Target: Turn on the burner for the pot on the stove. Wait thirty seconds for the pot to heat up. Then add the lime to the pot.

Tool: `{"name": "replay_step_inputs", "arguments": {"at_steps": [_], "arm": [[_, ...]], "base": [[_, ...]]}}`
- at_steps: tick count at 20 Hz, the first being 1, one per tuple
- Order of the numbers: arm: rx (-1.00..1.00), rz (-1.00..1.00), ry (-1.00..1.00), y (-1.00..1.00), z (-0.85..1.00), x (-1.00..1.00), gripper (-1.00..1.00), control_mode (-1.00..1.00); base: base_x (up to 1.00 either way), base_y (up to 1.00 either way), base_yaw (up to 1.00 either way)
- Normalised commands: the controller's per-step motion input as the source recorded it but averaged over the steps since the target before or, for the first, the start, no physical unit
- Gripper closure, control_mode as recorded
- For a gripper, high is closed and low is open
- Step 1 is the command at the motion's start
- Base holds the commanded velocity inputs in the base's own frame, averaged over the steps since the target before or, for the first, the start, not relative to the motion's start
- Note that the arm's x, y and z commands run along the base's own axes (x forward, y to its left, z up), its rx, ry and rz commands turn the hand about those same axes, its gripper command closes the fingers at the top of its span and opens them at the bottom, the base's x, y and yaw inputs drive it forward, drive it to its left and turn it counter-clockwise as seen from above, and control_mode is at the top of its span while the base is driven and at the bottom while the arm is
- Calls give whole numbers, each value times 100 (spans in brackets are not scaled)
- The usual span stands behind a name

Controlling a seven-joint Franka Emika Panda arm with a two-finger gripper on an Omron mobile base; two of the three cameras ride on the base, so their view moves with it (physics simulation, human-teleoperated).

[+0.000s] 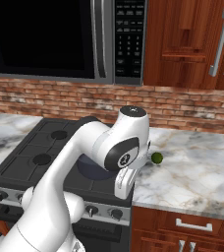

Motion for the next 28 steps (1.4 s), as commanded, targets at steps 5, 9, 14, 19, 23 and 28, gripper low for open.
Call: {"name": "replay_step_inputs", "arguments": {"at_steps": [5, 9, 14, 19, 23, 28], "arm": [[0, 0, 0, 0, 0, 0, -100, -100], [0, 0, 0, 0, 0, 0, -100, -100], [0, 0, 0, 0, 0, 0, -100, -100], [0, 0, 0, 0, 0, 0, -100, -100], [0, 0, 0, 0, 0, 0, -100, -100], [0, 0, 0, 0, 0, 0, -100, -100]], "base": [[0, 0, 0], [0, 0, 0], [0, 0, 0], [0, 0, 0], [0, 0, 0], [0, 0, 0]]}}
